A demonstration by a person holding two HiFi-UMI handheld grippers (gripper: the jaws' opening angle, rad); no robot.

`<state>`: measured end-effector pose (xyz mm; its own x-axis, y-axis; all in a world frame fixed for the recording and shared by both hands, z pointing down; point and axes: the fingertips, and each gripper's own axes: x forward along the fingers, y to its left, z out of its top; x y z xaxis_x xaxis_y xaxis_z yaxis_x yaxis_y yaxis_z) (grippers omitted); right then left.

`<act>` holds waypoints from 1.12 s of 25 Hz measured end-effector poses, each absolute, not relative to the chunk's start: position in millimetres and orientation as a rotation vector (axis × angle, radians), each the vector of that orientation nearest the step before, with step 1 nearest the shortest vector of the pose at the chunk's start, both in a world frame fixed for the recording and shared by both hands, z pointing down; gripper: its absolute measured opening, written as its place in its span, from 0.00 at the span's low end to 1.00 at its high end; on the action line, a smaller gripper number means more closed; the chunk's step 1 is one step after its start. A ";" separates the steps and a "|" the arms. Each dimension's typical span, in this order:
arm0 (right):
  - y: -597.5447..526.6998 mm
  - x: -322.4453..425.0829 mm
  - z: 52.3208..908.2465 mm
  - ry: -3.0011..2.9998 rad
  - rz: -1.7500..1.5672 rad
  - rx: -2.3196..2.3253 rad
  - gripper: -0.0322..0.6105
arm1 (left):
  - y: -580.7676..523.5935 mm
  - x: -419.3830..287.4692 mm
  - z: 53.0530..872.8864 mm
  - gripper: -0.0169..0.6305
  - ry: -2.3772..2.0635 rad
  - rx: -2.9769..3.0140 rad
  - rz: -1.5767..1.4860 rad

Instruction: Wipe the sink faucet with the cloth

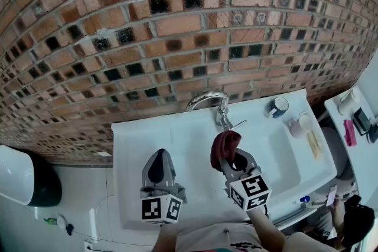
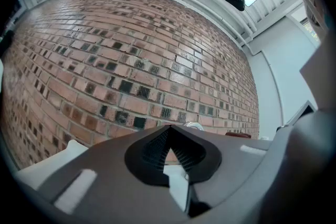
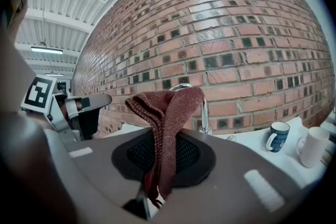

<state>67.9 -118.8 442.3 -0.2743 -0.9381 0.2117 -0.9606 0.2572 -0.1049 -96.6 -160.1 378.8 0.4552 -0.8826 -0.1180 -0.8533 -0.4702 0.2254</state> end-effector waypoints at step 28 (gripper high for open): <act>-199.6 146.8 552.2 -2.076 0.395 1.755 0.12 | -168.9 -96.8 390.0 0.03 -1.532 2.520 -0.322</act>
<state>146.8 -199.6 552.2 -0.1377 -0.8733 0.4672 -0.9839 0.1750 0.0371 -96.8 -168.9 390.0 0.4474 -0.8894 -0.0933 -0.8516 -0.4556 0.2594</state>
